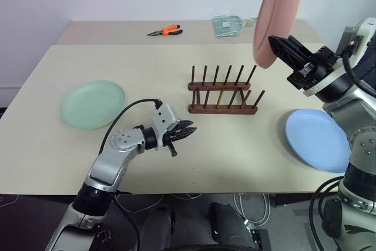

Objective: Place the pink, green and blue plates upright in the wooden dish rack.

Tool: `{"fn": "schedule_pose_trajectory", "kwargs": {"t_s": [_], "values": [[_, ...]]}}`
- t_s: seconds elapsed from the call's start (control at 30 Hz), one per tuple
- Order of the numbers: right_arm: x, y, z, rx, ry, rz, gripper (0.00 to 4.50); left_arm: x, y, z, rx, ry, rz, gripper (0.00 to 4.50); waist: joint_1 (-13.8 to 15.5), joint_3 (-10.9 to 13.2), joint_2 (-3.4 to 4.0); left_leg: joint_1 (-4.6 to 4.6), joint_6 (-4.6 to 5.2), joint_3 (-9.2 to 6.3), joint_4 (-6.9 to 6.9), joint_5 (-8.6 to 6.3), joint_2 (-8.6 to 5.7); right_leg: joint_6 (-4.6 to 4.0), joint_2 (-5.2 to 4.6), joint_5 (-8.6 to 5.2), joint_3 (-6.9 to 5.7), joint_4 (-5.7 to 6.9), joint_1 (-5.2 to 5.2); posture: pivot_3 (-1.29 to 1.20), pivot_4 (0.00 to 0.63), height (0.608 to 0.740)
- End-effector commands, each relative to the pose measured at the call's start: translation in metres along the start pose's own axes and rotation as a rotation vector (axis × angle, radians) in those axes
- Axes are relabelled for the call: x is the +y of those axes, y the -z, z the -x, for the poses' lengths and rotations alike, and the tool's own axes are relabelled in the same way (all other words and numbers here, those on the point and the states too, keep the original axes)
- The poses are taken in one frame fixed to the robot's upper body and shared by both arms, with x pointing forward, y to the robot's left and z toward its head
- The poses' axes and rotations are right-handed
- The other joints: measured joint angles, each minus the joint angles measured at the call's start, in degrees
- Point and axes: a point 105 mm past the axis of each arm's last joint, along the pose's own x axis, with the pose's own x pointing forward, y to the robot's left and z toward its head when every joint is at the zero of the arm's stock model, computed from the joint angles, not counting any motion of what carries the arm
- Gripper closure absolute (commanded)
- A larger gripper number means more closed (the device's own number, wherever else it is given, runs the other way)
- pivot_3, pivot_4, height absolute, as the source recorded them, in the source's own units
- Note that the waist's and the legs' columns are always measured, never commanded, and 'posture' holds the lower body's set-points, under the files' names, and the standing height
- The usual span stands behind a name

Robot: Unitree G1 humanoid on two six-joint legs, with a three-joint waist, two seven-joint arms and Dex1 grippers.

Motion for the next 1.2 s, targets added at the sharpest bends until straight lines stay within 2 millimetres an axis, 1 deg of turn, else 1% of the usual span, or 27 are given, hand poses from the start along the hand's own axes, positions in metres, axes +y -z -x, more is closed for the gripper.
{"fn": "schedule_pose_trajectory", "kwargs": {"t_s": [0.03, 0.13, 0.2, 0.47, 0.6, 0.73, 0.77, 0.83, 0.87, 0.9, 0.93, 0.97, 1.0, 1.07, 1.1, 1.13, 1.17, 1.2], "values": [[0.006, 0.006, 0.000, 0.029, -0.007, -0.023, 4.43, 0.002, -0.012, 0.001, -0.044, -0.009, -0.030, 3.61, -0.08, 0.00, 0.00, -0.04, 0.00, 0.00, 0.01, 0.00, -0.01, 0.00, 0.00, 0.01, 0.00, 0.01, -0.05, 0.00, 0.150, 0.740], [-0.001, 0.015, 0.000, 0.073, 0.009, -0.016, 4.43, -0.001, -0.013, 0.002, -0.049, -0.011, -0.029, 3.61, -0.26, 0.00, 0.03, -0.05, 0.00, 0.06, -0.03, 0.00, 0.00, 0.00, 0.00, 0.02, 0.03, 0.06, -0.15, 0.00, 0.150, 0.740], [-0.004, 0.017, 0.000, 0.086, 0.015, -0.013, 4.43, -0.002, -0.013, 0.003, -0.049, -0.011, -0.027, 3.61, -0.37, 0.00, 0.03, -0.03, 0.00, 0.07, -0.06, 0.00, 0.02, 0.01, 0.02, 0.03, 0.02, 0.10, -0.17, 0.00, 0.150, 0.740], [-0.022, 0.020, 0.008, 0.127, 0.006, -0.012, 4.43, -0.003, -0.011, 0.004, -0.043, -0.010, -0.024, 3.61, -0.29, 0.00, 0.04, -0.03, 0.00, 0.10, -0.05, 0.00, 0.02, 0.02, 0.03, 0.02, 0.03, 0.09, -0.16, 0.00, 0.150, 0.740], [-0.037, 0.018, 0.012, 0.120, 0.028, -0.036, 4.43, -0.005, -0.011, 0.004, -0.041, -0.002, -0.024, 3.61, -0.31, 0.00, 0.04, -0.03, 0.00, 0.11, -0.04, 0.00, 0.02, 0.02, 0.03, 0.02, 0.03, 0.09, -0.15, 0.00, 0.150, 0.740], [-0.041, 0.018, 0.016, 0.110, 0.003, -0.094, 4.43, -0.005, -0.010, 0.005, -0.038, 0.003, -0.023, 3.61, -0.30, 0.00, 0.03, -0.03, 0.00, 0.11, -0.05, 0.00, 0.02, 0.02, 0.02, 0.03, 0.03, 0.09, -0.16, 0.00, 0.150, 0.740], [-0.041, 0.019, 0.017, 0.111, -0.003, -0.107, 4.16, -0.005, -0.010, 0.005, -0.037, 0.004, -0.024, 3.61, -0.30, 0.00, 0.04, -0.04, 0.00, 0.11, -0.05, 0.00, 0.02, 0.02, 0.03, 0.03, 0.03, 0.09, -0.16, 0.00, 0.150, 0.740], [-0.045, 0.022, 0.017, 0.121, 0.007, -0.107, 3.46, -0.005, -0.010, 0.005, -0.036, 0.008, -0.017, 3.61, -0.32, 0.00, 0.03, -0.03, 0.00, 0.11, -0.05, 0.00, 0.03, 0.02, 0.03, 0.03, 0.03, 0.09, -0.16, 0.00, 0.150, 0.740], [-0.047, 0.022, 0.016, 0.125, 0.018, -0.086, 3.07, -0.005, -0.010, 0.006, -0.036, 0.011, 0.006, 3.61, -0.32, 0.00, 0.03, -0.03, 0.00, 0.11, -0.05, 0.00, 0.02, 0.02, 0.02, 0.03, 0.03, 0.09, -0.15, 0.00, 0.150, 0.740], [-0.048, 0.022, 0.016, 0.128, 0.025, -0.070, 2.60, -0.004, -0.010, 0.006, -0.036, 0.015, 0.024, 3.61, -0.33, 0.00, 0.04, -0.03, 0.00, 0.11, -0.05, 0.00, 0.02, 0.02, 0.02, 0.03, 0.03, 0.09, -0.15, 0.00, 0.150, 0.740], [-0.050, 0.018, 0.015, 0.113, 0.041, -0.030, 2.04, 0.000, -0.011, 0.008, -0.039, -0.007, 0.044, 3.36, -0.34, 0.00, 0.04, -0.03, 0.00, 0.11, -0.05, 0.00, 0.02, 0.02, 0.03, 0.03, 0.03, 0.09, -0.16, 0.00, 0.150, 0.740], [-0.054, 0.011, 0.015, 0.092, 0.070, 0.032, 1.57, 0.007, -0.013, 0.010, -0.048, -0.043, 0.054, 3.06, -0.36, 0.00, 0.04, -0.03, 0.00, 0.11, -0.05, 0.00, 0.02, 0.03, 0.02, 0.03, 0.03, 0.09, -0.16, 0.00, 0.150, 0.740], [-0.058, -0.002, 0.016, 0.065, 0.102, 0.117, 1.13, 0.019, -0.017, 0.014, -0.070, -0.104, 0.058, 2.77, -0.38, 0.00, 0.04, -0.03, 0.00, 0.11, -0.05, 0.00, 0.03, 0.05, 0.03, 0.03, 0.03, 0.10, -0.17, 0.00, 0.150, 0.740], [-0.063, -0.019, 0.019, 0.038, 0.153, 0.242, 1.07, 0.043, -0.023, 0.025, -0.099, -0.240, 0.066, 1.77, -0.38, 0.01, 0.05, -0.04, 0.00, 0.11, -0.05, 0.00, 0.02, 0.13, 0.03, 0.07, 0.02, 0.10, -0.19, 0.00, 0.150, 0.740], [-0.064, -0.027, 0.020, 0.030, 0.172, 0.295, 1.07, 0.063, -0.024, 0.035, -0.104, -0.357, 0.068, 1.30, -0.35, 0.01, 0.05, -0.04, 0.00, 0.11, -0.05, 0.00, 0.02, 0.20, 0.02, 0.10, 0.02, 0.10, -0.19, 0.00, 0.150, 0.740], [-0.063, -0.033, 0.020, 0.025, 0.174, 0.323, 1.07, 0.082, -0.024, 0.045, -0.105, -0.470, 0.073, 0.68, -0.33, 0.01, 0.05, -0.04, 0.00, 0.11, -0.04, 0.01, 0.02, 0.23, 0.03, 0.10, 0.02, 0.10, -0.19, 0.00, 0.150, 0.740], [-0.057, -0.042, 0.019, 0.014, 0.157, 0.356, 0.88, 0.105, -0.025, 0.062, -0.111, -0.616, 0.075, 0.26, -0.31, 0.01, 0.05, -0.03, 0.00, 0.11, -0.04, 0.01, 0.03, 0.25, 0.03, 0.10, 0.01, 0.10, -0.19, 0.00, 0.150, 0.740], [-0.050, -0.047, 0.017, 0.008, 0.126, 0.373, 0.63, 0.124, -0.025, 0.078, -0.113, -0.750, 0.080, 0.00, -0.41, 0.00, 0.04, -0.03, 0.00, 0.10, -0.05, 0.01, 0.03, 0.26, 0.03, 0.10, 0.01, 0.11, -0.19, 0.00, 0.150, 0.740]]}}
